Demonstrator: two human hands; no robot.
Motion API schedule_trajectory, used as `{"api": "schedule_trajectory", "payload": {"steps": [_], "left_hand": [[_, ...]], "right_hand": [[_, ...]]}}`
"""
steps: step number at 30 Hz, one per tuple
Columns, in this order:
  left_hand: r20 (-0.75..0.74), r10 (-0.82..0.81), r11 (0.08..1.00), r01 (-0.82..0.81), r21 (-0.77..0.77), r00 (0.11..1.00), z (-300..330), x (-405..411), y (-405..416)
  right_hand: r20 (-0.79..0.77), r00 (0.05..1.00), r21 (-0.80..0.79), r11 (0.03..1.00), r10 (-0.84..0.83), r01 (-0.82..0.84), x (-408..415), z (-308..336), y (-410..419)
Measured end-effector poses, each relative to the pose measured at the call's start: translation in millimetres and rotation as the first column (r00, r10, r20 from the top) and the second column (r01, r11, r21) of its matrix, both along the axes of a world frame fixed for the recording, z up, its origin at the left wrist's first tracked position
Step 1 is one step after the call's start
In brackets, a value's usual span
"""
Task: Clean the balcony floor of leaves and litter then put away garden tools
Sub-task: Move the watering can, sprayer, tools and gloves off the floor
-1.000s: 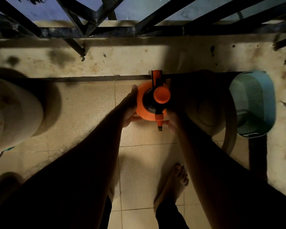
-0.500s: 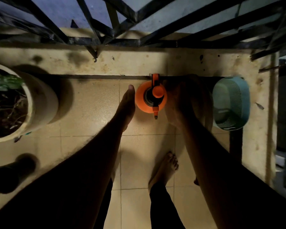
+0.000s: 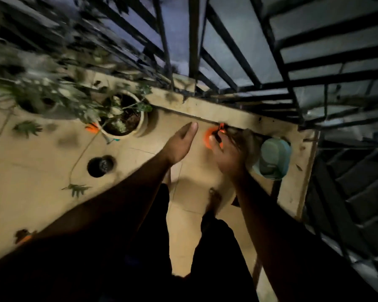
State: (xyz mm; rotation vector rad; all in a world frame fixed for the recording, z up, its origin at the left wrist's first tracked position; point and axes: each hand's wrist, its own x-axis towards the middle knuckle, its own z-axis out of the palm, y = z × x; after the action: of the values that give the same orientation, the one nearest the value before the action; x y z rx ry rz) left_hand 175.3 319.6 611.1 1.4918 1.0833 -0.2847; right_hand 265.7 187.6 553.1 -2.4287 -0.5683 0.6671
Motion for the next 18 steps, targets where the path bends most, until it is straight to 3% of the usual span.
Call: {"api": "schedule_trajectory", "payload": {"steps": [2,6,9,18], "left_hand": [[0.001,0.063,0.998,-0.063,0.013,0.998,25,-30,-7],[-0.007,0.207,0.974,-0.205,0.097,0.978,65,-98,-33],[0.004,0.343,0.926,-0.339,0.169,0.939,91,-143,-54],[0.023,0.607,0.753,-0.584,0.304,0.794,136,-272,-116]], "right_hand": [[-0.164,0.975,-0.103,0.981,0.147,-0.165,-16,37,-4],[-0.123,0.916,-0.150,0.905,0.382,-0.397,-35,95,-9],[-0.125,0.802,-0.175,0.783,0.584,-0.597,-48,122,-5],[-0.112,0.510,-0.195,0.484,0.853,-0.853,-124,179,21]]}}
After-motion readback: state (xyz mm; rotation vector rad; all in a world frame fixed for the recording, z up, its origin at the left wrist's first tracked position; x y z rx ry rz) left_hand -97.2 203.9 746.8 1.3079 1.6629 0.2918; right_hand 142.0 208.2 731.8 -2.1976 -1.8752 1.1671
